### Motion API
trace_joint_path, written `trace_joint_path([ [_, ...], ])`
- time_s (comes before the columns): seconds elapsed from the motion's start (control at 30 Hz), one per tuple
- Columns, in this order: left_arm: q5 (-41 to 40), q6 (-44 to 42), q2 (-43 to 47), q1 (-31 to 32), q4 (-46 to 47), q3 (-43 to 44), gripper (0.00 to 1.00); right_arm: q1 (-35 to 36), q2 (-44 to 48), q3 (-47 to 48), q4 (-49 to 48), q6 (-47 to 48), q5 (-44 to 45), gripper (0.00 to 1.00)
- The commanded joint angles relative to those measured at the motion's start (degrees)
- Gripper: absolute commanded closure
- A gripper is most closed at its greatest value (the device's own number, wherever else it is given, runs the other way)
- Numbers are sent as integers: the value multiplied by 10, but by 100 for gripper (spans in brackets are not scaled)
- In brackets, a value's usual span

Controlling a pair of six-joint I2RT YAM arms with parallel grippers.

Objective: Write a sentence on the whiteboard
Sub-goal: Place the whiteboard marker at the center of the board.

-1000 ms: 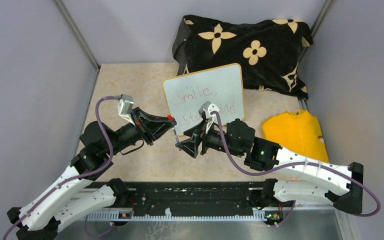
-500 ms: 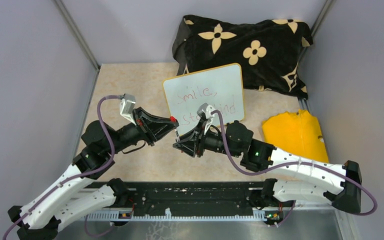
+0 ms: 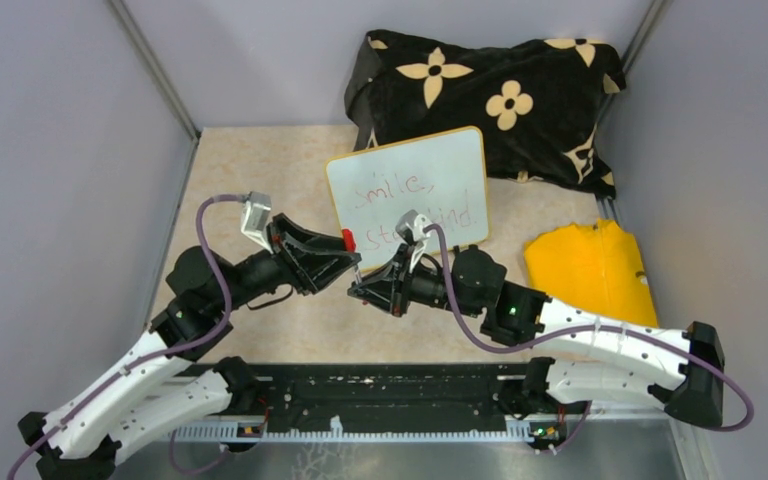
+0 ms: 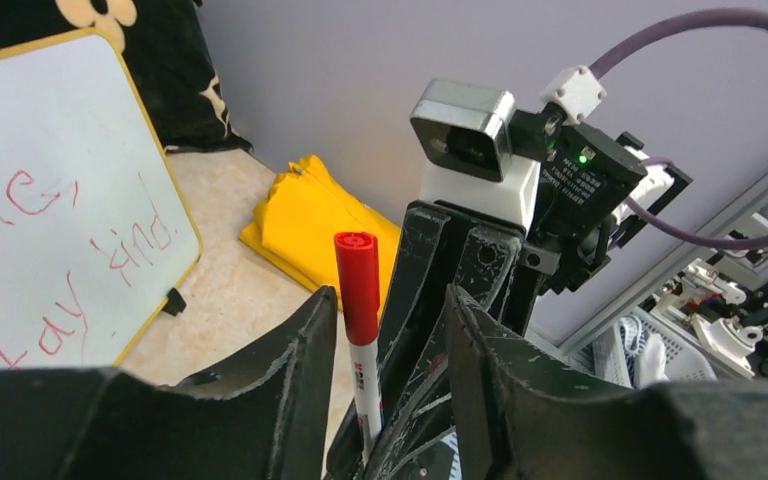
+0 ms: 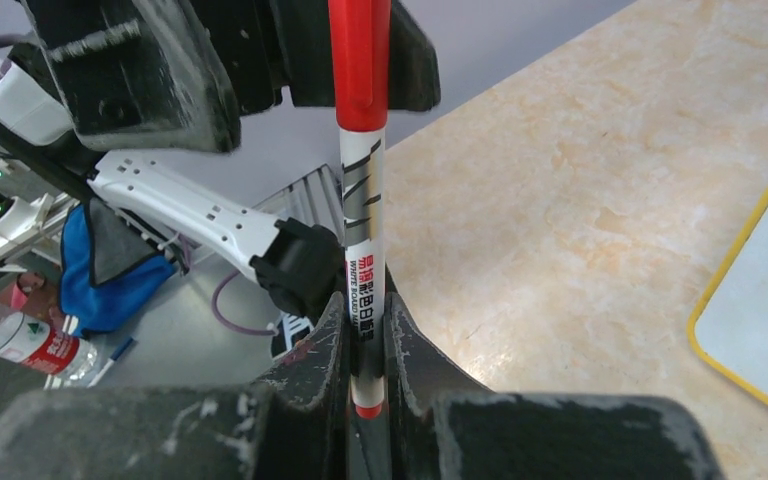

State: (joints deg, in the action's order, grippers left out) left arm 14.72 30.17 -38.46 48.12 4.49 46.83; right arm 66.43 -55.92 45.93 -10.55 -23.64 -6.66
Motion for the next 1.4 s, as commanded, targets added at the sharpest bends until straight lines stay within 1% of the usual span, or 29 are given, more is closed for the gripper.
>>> trace_joint_path([
  [0.0,32,32,-2,1,41,-28,56,-4,20,-5,-42,3,21,100],
  [0.07,38,41,-6,1,47,-36,66,-4,22,-8,-44,5,27,100],
  [0.1,41,44,-9,1,49,-40,70,-4,22,-10,-44,5,29,100],
  [0.2,52,51,-21,1,47,-43,71,-4,24,-15,-49,2,35,100],
  [0.23,57,52,-27,1,47,-44,74,-4,24,-17,-50,1,36,100],
  [0.27,60,52,-32,1,45,-43,84,-4,25,-19,-51,1,35,100],
  [0.33,45,51,-37,1,31,-40,100,-4,25,-21,-49,1,36,100],
  [0.37,22,47,-37,1,16,-37,100,-4,27,-21,-44,0,40,100],
  [0.4,-5,39,-36,1,-5,-31,100,-4,29,-22,-36,-1,48,98],
  [0.47,-74,18,-33,1,-69,-14,100,-4,35,-21,2,4,80,72],
  [0.5,-123,9,-31,1,-107,-6,100,-4,40,-21,24,8,102,60],
  [0.53,-179,4,-29,1,-144,1,100,-4,46,-21,47,11,129,52],
  [0.6,-272,-6,-34,-2,-221,15,100,-5,62,-25,95,13,194,39],
  [0.63,-305,-9,-41,-5,-259,22,100,-5,70,-28,122,10,245,36],
  [0.7,-339,-23,-61,-21,-313,33,100,-6,85,-40,163,7,321,35],
  [0.77,-350,-34,-89,-58,-350,31,100,-11,93,-56,191,-1,384,35],
  [0.8,-333,-39,-104,-89,-358,27,100,-17,95,-62,203,-7,403,35],
  [0.9,-207,-49,-146,-227,-352,4,100,-31,96,-72,221,-26,421,34],
  [0.93,-166,-57,-158,-265,-337,-8,100,-31,97,-75,222,-31,422,34],
  [0.97,-136,-68,-176,-288,-327,-20,100,-31,98,-80,219,-34,422,34],
  [1.07,-129,-77,-250,-320,-326,-26,100,-32,100,-93,205,-42,419,34],
  [1.17,-152,-100,-326,-330,-326,-5,100,-33,98,-102,196,-43,416,34],
  [1.27,-206,-114,-410,-330,-352,48,100,-34,94,-102,196,-38,414,34],
  [1.37,-224,-123,-490,-330,-383,109,100,-35,98,-101,202,-34,409,34],
])
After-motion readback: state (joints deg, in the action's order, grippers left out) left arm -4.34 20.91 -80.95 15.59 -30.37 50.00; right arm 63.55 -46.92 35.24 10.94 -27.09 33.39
